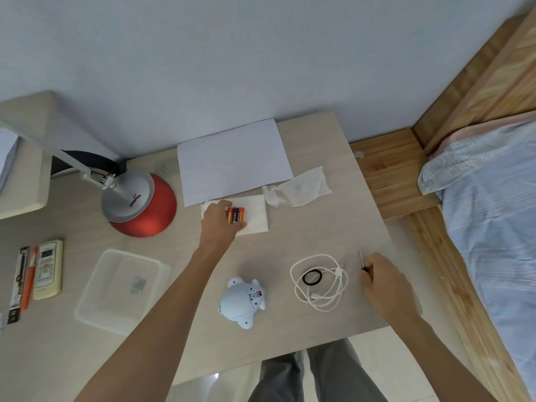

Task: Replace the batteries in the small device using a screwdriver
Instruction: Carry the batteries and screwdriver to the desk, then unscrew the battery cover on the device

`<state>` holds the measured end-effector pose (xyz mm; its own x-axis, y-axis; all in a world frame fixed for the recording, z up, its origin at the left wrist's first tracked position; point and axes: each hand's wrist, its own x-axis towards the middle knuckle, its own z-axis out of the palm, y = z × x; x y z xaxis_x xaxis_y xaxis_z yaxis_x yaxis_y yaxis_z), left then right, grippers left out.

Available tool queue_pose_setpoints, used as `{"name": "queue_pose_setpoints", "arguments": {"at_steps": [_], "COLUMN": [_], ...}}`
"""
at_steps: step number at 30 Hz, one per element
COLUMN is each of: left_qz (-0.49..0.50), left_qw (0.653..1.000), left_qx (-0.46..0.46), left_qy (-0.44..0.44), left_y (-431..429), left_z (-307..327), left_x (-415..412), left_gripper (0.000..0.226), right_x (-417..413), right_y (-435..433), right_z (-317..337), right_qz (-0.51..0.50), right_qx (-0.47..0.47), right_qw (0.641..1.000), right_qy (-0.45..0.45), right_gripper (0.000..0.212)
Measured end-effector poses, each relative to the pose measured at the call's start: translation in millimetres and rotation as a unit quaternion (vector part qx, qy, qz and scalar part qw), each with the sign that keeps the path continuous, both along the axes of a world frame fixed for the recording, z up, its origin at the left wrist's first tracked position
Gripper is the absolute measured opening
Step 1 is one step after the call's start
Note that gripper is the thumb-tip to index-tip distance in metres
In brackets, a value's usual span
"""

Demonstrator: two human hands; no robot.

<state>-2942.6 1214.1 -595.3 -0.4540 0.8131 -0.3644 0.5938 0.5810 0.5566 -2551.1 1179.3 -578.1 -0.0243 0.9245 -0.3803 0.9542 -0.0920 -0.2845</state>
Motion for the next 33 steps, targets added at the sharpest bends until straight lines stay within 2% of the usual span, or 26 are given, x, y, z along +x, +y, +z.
{"name": "queue_pose_setpoints", "arguments": {"at_steps": [5,9,13,20,26,33], "left_qz": [-0.043,-0.052,-0.064,-0.106,-0.06,-0.01], "left_qw": [0.998,0.998,0.997,0.989,0.98,0.973], "left_qx": [-0.024,0.006,0.039,0.033,0.078,0.131], "left_qy": [0.031,0.025,-0.004,-0.103,-0.176,-0.188], "left_y": [-14,-49,-99,-172,-195,-200], "left_z": [7,23,36,29,3,-18], "left_x": [-4,-11,-9,17,42,53], "left_gripper": [0.088,0.079,0.076,0.091,0.091,0.085], "right_x": [-6,-10,-22,-62,-98,-127], "right_y": [-6,-4,2,11,5,-15], "right_z": [4,18,40,88,120,125], "right_qz": [0.017,0.025,0.04,0.105,0.172,0.231], "right_qx": [0.0,-0.006,0.027,0.093,0.14,0.128], "right_qw": [1.0,0.999,0.999,0.99,0.974,0.96], "right_qy": [-0.026,-0.026,-0.009,0.036,0.05,0.088], "right_gripper": [0.018,0.015,0.014,0.012,0.01,0.011]}}
